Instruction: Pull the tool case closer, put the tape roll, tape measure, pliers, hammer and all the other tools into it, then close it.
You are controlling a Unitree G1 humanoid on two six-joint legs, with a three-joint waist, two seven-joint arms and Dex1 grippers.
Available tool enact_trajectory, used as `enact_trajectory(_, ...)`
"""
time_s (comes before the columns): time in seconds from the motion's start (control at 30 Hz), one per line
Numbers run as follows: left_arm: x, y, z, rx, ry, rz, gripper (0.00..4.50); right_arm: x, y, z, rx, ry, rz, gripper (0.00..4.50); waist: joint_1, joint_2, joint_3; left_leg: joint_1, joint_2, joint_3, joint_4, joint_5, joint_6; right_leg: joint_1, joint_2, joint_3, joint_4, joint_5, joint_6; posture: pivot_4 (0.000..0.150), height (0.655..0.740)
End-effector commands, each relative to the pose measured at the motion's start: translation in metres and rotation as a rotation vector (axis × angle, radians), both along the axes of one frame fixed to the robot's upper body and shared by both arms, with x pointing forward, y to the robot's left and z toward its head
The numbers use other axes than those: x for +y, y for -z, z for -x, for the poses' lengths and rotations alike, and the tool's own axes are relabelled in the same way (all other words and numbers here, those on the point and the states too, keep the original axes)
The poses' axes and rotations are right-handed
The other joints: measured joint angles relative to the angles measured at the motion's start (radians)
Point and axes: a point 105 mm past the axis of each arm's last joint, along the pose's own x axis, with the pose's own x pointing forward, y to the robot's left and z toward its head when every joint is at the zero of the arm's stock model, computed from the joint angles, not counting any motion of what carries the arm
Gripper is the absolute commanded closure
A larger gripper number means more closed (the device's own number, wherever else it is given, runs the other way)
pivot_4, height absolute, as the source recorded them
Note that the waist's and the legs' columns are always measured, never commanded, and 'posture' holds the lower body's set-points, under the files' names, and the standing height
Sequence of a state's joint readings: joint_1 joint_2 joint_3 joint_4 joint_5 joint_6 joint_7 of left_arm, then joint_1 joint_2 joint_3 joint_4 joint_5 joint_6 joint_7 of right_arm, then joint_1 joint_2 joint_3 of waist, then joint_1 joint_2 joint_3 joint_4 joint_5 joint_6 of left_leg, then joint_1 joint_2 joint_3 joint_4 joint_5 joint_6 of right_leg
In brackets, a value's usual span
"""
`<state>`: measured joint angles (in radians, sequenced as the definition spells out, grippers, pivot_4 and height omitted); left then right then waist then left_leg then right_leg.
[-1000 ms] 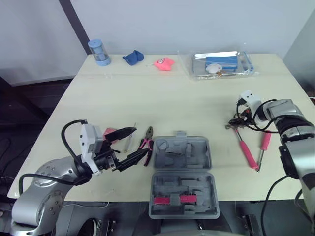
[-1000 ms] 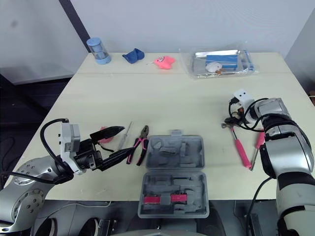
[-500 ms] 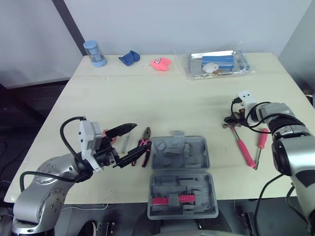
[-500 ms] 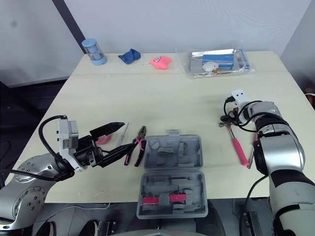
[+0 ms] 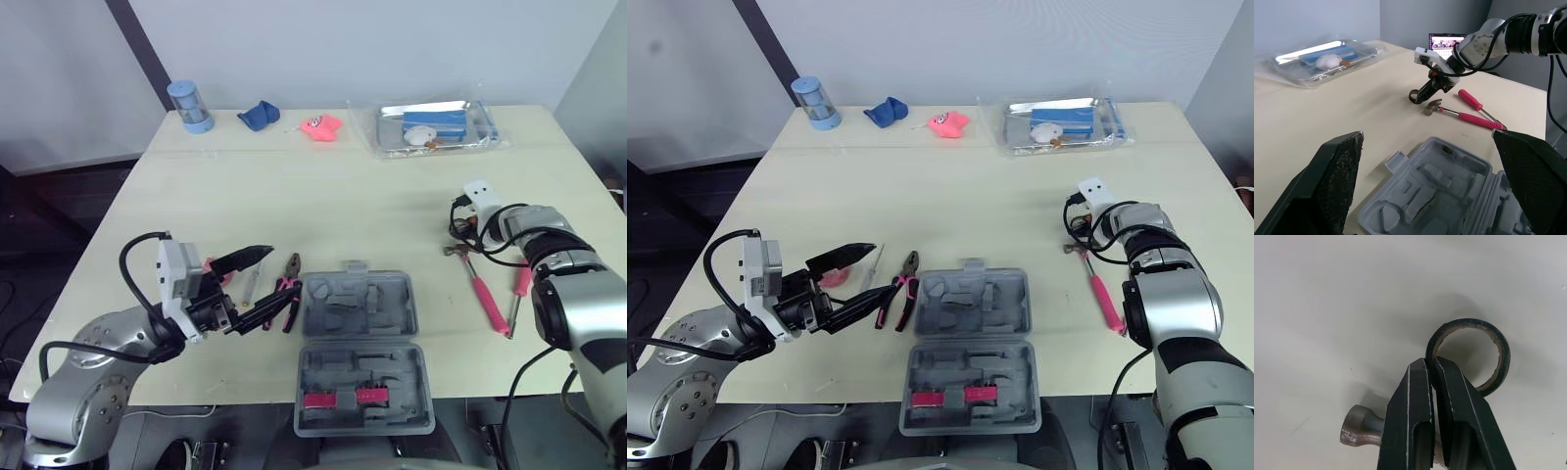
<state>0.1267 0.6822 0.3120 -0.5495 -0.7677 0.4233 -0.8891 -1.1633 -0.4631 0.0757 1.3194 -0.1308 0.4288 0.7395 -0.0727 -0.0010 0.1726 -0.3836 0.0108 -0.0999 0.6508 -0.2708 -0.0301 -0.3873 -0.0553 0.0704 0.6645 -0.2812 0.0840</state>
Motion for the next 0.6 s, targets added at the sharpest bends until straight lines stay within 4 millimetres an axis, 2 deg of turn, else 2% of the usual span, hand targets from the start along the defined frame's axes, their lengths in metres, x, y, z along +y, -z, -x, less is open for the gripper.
enact_trajectory(0.03,-0.005,-0.011,0.007,-0.052,0.024,-0.01,0.0,-0.008,-0.012,-0.002,-0.031,-0.028,0.035,4.48,0.0,0.0,0.0,0.0,0.0,0.0,0.0,0.0,0.0,0.0,0.0,0.0,0.0,0.0,0.0,0.15,0.74)
enact_trajectory(0.4,-0.001,-0.007,0.008,-0.034,0.051,-0.038,0.0,-0.01,-0.024,0.019,0.076,-0.35,0.116,4.48,-0.002,0.001,0.0,0.0,0.0,0.0,0.0,0.0,0.0,0.0,0.0,0.0,0.0,0.0,0.0,0.15,0.74)
enact_trajectory(0.6,0.005,-0.002,0.009,-0.023,0.071,-0.071,0.0,-0.01,-0.026,0.047,0.176,-0.639,0.206,4.48,0.003,0.001,0.001,0.0,0.0,0.0,0.0,0.0,0.001,0.0,0.0,0.0,0.0,0.0,0.0,0.15,0.74)
